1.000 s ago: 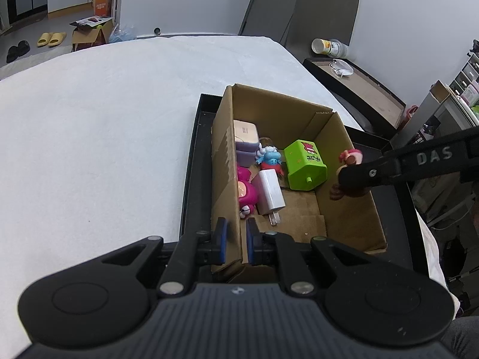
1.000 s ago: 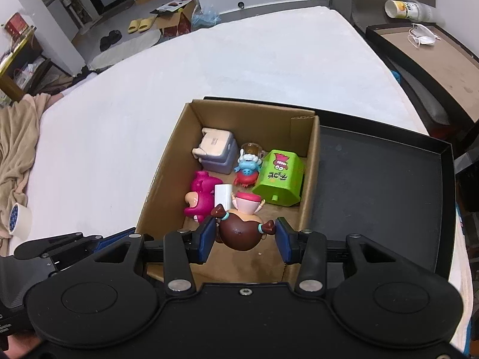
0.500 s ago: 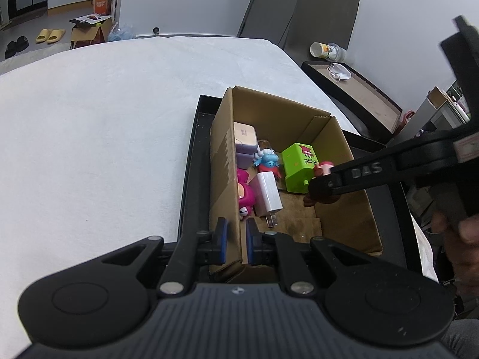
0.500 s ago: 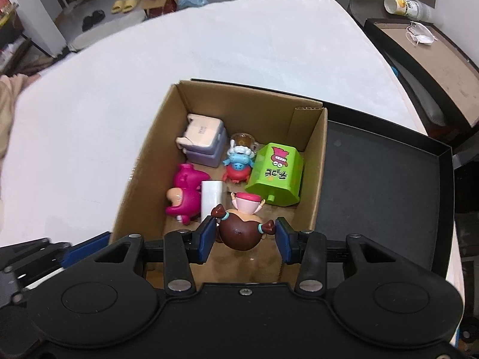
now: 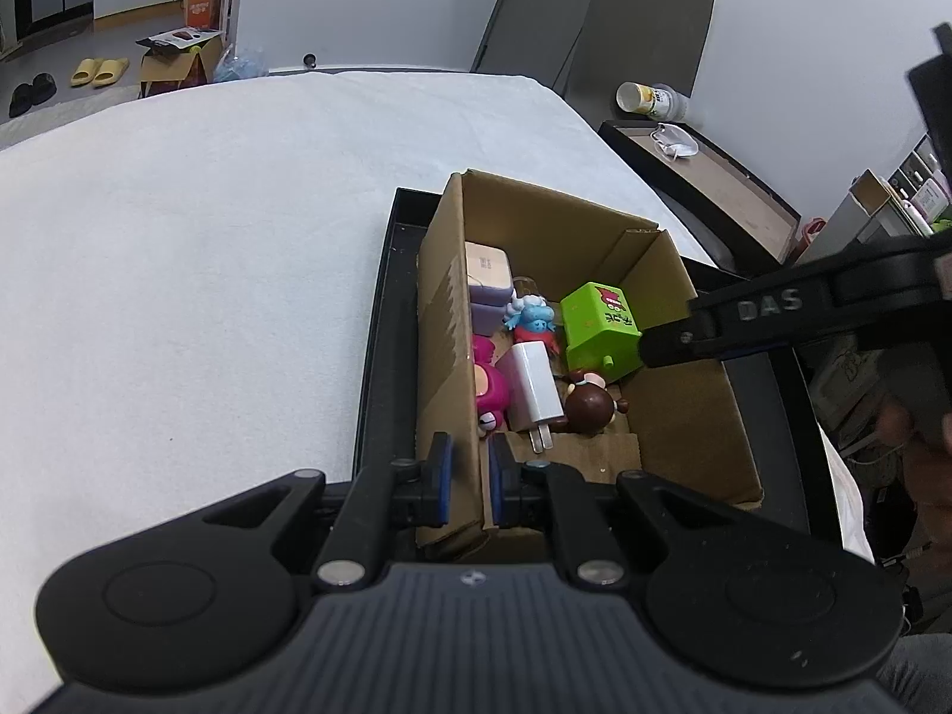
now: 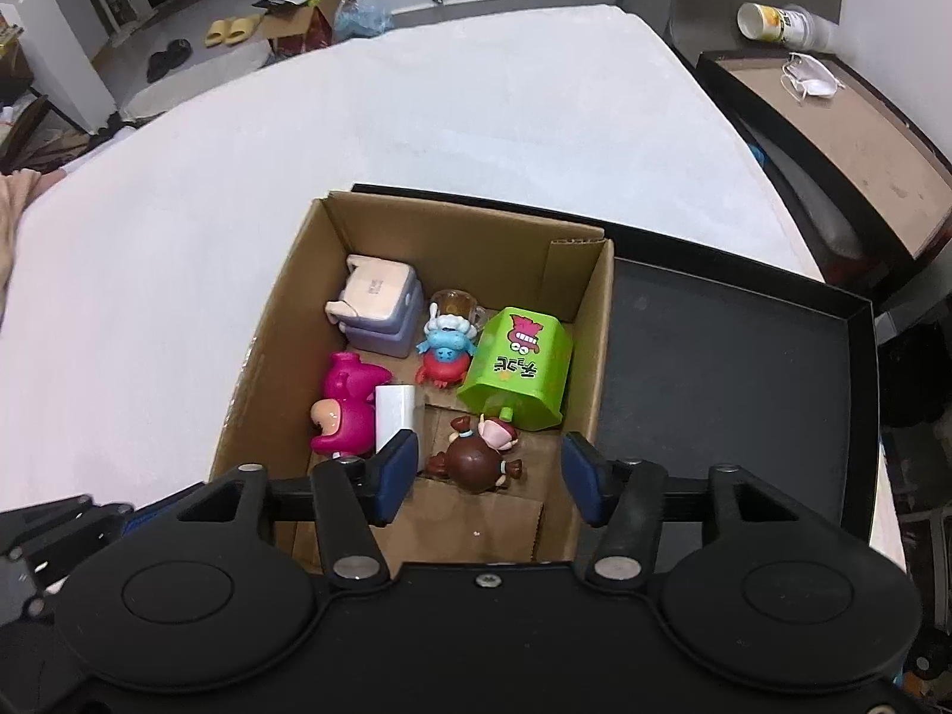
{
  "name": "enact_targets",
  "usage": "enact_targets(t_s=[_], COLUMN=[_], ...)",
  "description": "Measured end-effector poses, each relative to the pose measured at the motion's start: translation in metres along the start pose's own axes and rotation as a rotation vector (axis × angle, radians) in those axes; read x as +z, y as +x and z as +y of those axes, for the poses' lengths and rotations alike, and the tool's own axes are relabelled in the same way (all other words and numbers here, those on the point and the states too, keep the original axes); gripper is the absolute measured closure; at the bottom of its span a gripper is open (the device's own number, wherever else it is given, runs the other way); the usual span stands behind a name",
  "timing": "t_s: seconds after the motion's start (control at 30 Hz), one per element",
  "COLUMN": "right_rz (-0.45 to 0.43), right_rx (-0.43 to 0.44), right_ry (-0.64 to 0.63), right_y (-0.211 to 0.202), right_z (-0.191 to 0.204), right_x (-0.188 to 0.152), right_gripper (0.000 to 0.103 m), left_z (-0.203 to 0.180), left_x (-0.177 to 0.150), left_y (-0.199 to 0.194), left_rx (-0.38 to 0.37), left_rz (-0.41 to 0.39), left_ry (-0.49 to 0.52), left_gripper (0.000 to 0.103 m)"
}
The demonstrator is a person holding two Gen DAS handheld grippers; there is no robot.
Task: Organize rigid objects
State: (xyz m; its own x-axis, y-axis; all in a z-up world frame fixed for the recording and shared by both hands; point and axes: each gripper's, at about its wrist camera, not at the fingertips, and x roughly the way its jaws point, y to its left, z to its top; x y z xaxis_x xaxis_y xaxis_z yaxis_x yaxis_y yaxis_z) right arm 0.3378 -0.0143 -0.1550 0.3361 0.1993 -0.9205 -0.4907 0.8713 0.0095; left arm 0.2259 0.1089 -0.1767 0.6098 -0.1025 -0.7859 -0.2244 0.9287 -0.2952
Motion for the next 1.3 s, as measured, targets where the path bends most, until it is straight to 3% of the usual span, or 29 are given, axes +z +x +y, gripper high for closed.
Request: enact_targets(t_s=[0.47,0.6,0.83,1.03,1.23,1.3], right_rz=[-0.036,-0.061,-0.120,-0.151,-0.174,-0.187], right_rx=[0.023,0.028,0.012,0.001,0.000,-0.004], right_ry=[0.010,0.024,0.064,0.125,0.174,0.185], right_y=[-0.020,-0.029,-0.051,-0.070,-0.086,-0.092], right_z=[-0.019,-0.026,-0.042,-0.058,-0.073,-0.076], right_x=[-0.013,-0.019,-0.033,-0.049,-0.066,-0.071], right_gripper=[0.043,0.035,0.009,0.000,0.000,0.000], left_z=[0.000,-0.002,0.002,-0.010,-0.022,-0.027], left_x=[0.000,0.001,0.004,0.013,0.022,0.026], left_y=[0.002,0.001,-0.002,-0.013,-0.039,-0.049], left_rx=[0.011,0.020,0.017,0.061,0.059,0.063], left_rz=[-0.002,-0.007,0.032,0.049,0.064,0.063], left_ry=[-0.006,-0.002,-0.030,0.029,0.070,0.078], left_gripper=[0.094,0.094,0.093,0.090,0.089,0.084])
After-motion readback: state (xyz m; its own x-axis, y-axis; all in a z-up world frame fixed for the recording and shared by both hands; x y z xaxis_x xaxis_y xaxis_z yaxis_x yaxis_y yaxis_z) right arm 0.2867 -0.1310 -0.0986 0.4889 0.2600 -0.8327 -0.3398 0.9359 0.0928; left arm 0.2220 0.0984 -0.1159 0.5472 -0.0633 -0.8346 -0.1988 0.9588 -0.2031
